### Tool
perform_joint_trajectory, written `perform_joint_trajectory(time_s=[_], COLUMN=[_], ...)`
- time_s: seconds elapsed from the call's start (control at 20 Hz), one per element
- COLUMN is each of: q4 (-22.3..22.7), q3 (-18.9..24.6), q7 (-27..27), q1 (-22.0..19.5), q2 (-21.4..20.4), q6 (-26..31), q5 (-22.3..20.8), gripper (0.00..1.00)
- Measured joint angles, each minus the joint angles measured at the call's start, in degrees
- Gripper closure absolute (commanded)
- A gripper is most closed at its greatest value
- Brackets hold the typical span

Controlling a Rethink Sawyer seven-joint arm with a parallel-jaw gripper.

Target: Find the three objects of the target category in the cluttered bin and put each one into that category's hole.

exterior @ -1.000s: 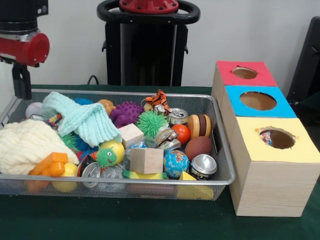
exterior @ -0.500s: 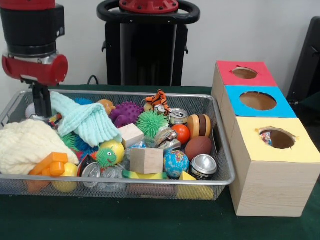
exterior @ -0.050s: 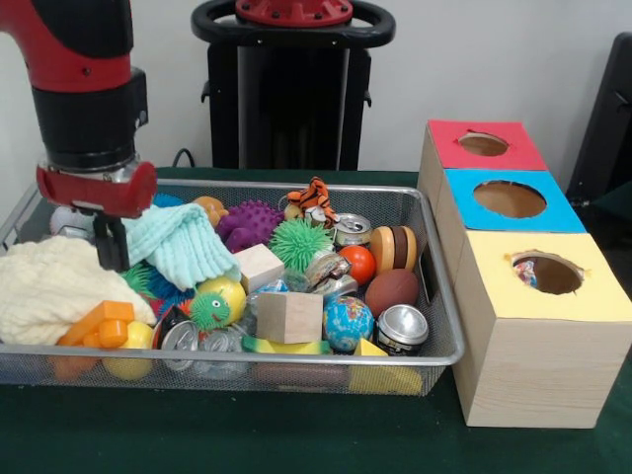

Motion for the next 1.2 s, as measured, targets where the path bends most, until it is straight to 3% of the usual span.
perform_joint_trajectory(time_s=[0.3,0.75,1.05,1.2], q4=[0.0,0.0,0.6,1.0], q3=[-0.1,-1.3,-1.6,-1.7], q7=[0.0,0.0,0.0,0.0], q1=[0.4,2.6,3.0,2.9], q2=[3.2,4.5,1.5,-2.5], q6=[-0.7,-0.8,-0.7,-0.5], q5=[-1.5,-3.1,-3.2,-3.2], gripper=[1.0,1.0,1.0,1.0])
